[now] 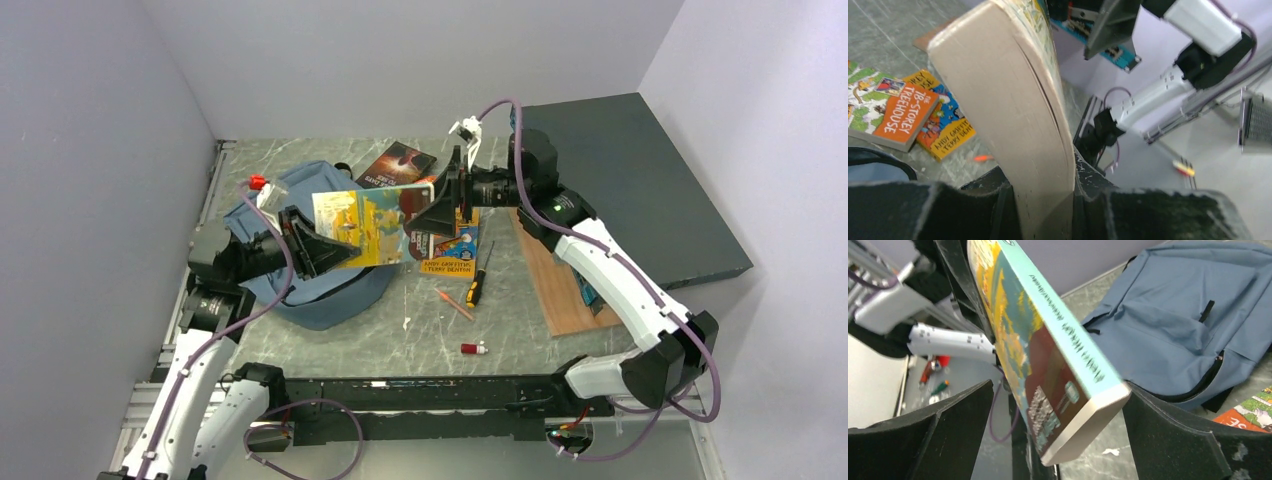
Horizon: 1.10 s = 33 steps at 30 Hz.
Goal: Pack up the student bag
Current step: Pick up the book from the center of the board.
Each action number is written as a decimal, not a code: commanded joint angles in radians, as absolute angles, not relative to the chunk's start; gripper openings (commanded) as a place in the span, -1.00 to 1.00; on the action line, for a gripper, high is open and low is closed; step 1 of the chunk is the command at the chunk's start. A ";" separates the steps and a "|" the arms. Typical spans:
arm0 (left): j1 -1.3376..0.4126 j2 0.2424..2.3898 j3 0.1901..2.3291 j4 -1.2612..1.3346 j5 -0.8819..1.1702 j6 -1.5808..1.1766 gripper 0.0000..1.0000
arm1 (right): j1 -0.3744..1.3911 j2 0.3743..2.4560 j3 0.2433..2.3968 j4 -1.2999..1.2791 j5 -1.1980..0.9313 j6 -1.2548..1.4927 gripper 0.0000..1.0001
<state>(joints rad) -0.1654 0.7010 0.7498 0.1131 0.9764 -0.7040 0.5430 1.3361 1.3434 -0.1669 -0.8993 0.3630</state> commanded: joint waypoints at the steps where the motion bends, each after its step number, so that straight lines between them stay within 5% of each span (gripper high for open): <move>1: -0.167 0.716 0.848 -0.107 1.178 -0.409 -1.00 | 0.546 1.369 1.385 -0.312 -1.034 0.131 0.99; 6: -0.167 0.720 0.870 -0.179 1.196 -0.360 -1.00 | 0.579 1.367 1.316 -0.198 -1.187 0.217 0.84; 13: -0.167 0.741 0.889 -0.176 1.166 -0.370 -1.00 | 0.620 1.370 1.240 -0.136 -1.200 0.287 -0.19; 17: -0.167 0.752 0.891 -0.155 1.121 -0.408 -1.00 | 0.647 1.392 1.250 -0.130 -1.165 0.304 -1.00; 20: -0.167 0.770 0.964 -0.370 0.903 -0.317 -0.23 | 0.650 1.373 1.278 -0.183 -0.872 0.298 -1.00; 23: -0.167 0.770 1.012 -0.574 0.621 -0.251 0.83 | 0.647 1.333 1.265 -0.198 -0.501 0.320 -1.00; 24: -0.167 0.765 1.011 -0.611 0.515 -0.255 0.97 | 0.645 1.324 1.258 -0.194 -0.424 0.329 -1.00; 28: -0.167 0.752 0.999 -0.710 0.241 -0.279 0.99 | 0.643 1.315 1.261 -0.219 -0.155 0.373 -1.00; 33: -0.167 0.776 0.981 -0.722 0.217 -0.269 0.99 | 0.638 1.311 1.259 -0.223 0.040 0.404 -1.00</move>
